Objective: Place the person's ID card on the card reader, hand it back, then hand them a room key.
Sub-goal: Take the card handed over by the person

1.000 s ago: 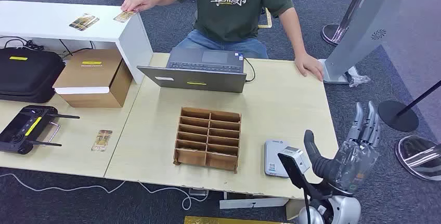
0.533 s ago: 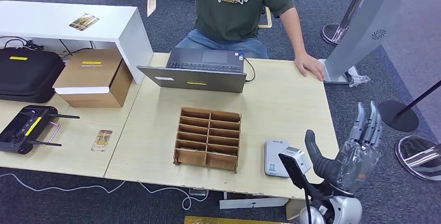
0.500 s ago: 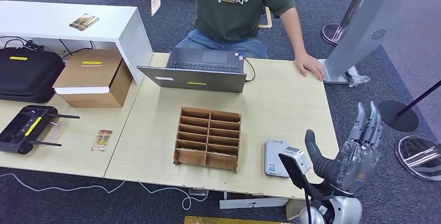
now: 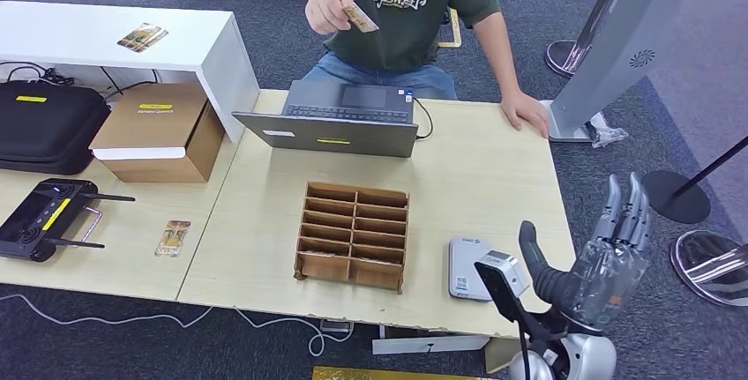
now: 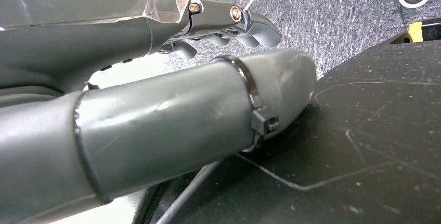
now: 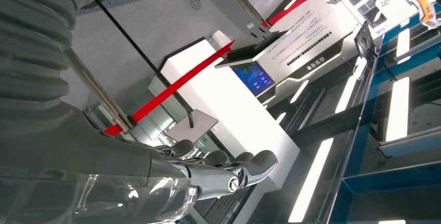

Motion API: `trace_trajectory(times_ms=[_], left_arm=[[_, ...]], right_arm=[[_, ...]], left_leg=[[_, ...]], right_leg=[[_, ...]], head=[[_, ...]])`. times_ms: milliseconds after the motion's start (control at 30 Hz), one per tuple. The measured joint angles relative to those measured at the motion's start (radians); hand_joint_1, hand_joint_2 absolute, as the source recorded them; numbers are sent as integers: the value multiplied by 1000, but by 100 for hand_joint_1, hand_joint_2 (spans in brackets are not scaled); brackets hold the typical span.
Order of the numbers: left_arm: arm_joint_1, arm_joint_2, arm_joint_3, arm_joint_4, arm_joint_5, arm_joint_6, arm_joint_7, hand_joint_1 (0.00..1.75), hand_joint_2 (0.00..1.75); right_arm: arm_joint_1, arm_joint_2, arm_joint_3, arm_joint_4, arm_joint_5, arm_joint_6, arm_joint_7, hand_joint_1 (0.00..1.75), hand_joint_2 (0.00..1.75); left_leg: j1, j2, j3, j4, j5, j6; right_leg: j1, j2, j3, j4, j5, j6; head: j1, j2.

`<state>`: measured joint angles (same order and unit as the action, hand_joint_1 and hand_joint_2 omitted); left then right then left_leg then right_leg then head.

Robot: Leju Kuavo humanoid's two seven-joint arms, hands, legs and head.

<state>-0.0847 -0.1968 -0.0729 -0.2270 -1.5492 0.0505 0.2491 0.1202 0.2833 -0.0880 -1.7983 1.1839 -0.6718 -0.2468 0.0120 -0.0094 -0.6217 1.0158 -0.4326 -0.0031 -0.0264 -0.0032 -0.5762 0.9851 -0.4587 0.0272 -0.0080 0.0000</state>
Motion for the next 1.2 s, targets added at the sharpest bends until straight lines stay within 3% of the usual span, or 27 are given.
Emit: trace_trajectory(times_ms=[333,567,733,933,1200], left_arm=[[0,0,0,0,0,2,0,0,0],[-2,3,-4,0,0,-2,0,0,0],[-16,6,-29,0,-1,-38,-3,0,0],[-27,10,-64,0,-1,-68,-18,0,0],[-38,11,-97,0,-1,-92,-32,0,0]], right_arm=[[-6,0,-13,0,-7,0,-22,0,175],[-88,-7,-28,14,-9,0,-18,0,175],[-182,-15,-23,53,4,0,42,0,175],[-301,-38,51,135,32,10,156,0,175],[-414,-71,147,241,68,76,207,0,175]], left_leg=[[0,0,0,0,0,0],[0,0,0,0,0,0],[0,0,0,0,1,0],[0,0,0,0,1,0],[0,0,0,0,1,0]], right_leg=[[0,0,0,0,0,0],[0,0,0,0,0,0],[0,0,0,0,1,0],[0,0,0,0,1,0],[0,0,0,0,1,0]], head=[[0,0],[0,0],[0,0],[0,0],[0,0]])
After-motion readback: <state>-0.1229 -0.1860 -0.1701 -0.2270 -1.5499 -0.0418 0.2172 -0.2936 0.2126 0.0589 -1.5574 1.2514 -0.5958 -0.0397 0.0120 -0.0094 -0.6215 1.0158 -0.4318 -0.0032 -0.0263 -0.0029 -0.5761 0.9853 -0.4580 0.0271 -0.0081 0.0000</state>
